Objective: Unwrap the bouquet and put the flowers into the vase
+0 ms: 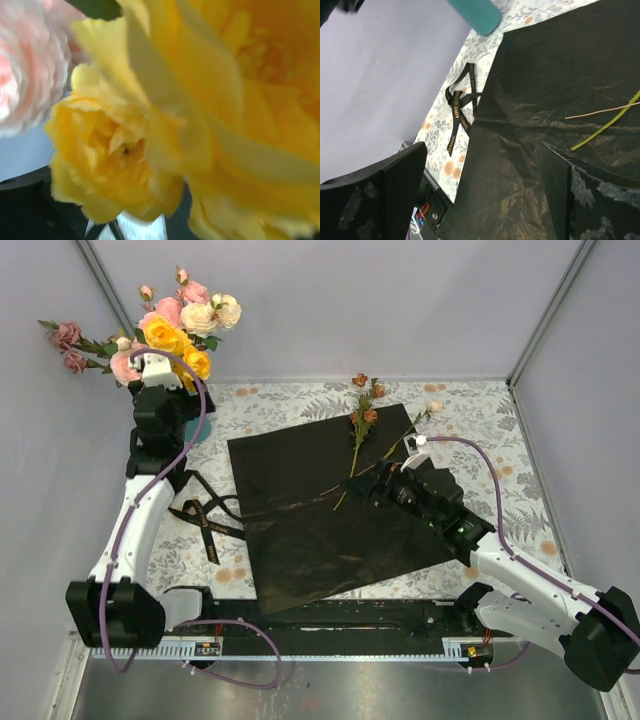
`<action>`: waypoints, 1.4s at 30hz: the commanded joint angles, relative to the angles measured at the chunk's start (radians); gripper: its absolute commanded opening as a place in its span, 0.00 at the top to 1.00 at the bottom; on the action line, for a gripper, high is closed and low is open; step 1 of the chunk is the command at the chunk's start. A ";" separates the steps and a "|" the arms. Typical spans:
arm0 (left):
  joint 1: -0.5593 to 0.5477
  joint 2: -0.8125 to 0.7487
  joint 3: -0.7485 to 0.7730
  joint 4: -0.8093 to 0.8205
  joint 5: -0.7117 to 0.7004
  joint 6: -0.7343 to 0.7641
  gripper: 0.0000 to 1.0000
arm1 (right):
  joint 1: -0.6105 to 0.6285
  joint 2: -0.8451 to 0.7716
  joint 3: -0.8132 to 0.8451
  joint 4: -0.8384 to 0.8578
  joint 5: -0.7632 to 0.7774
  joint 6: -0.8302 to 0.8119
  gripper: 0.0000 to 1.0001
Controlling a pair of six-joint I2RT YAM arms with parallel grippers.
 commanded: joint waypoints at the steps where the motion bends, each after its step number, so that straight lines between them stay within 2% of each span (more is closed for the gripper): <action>1: 0.006 -0.136 -0.057 -0.263 0.088 -0.118 0.05 | 0.004 0.050 0.049 -0.005 0.133 0.080 0.01; 5: 0.003 -0.259 -0.125 -0.335 0.140 -0.157 0.05 | 0.005 0.105 0.040 0.045 0.135 0.095 0.04; 11: 0.003 -0.356 -0.129 -0.487 0.199 -0.178 0.03 | 0.004 0.180 0.092 0.018 0.214 0.096 0.07; 15: 0.003 -0.407 -0.157 -0.493 0.182 -0.164 0.02 | 0.004 0.206 0.118 0.021 0.216 0.092 0.11; 17: 0.004 -0.413 -0.154 -0.482 0.150 -0.160 0.05 | 0.002 0.214 0.121 0.038 0.215 0.089 0.12; 22: 0.003 -0.358 -0.100 -0.430 0.173 -0.145 0.11 | 0.004 0.214 0.123 0.059 0.199 0.074 0.13; 25: 0.001 -0.344 -0.100 -0.368 0.243 -0.050 0.16 | 0.002 0.211 0.124 0.088 0.166 0.046 0.13; 28: -0.008 -0.376 -0.187 -0.191 0.222 0.147 0.13 | 0.004 0.192 0.113 0.110 0.143 0.017 0.13; 30: -0.008 -0.365 -0.180 -0.125 0.214 0.249 0.12 | 0.002 0.174 0.095 0.133 0.142 0.005 0.13; 32: -0.009 -0.321 -0.136 -0.106 0.246 0.334 0.14 | 0.004 0.159 0.081 0.148 0.142 -0.003 0.13; 34: -0.023 -0.270 -0.097 -0.114 0.344 0.438 0.15 | 0.004 0.148 0.074 0.158 0.142 -0.009 0.12; 38: -0.089 -0.177 -0.074 -0.044 0.326 0.680 0.11 | -0.001 0.133 0.067 0.161 0.115 -0.022 0.12; 42: -0.095 -0.103 -0.040 0.018 0.387 0.754 0.14 | -0.005 0.119 0.063 0.161 0.115 -0.032 0.11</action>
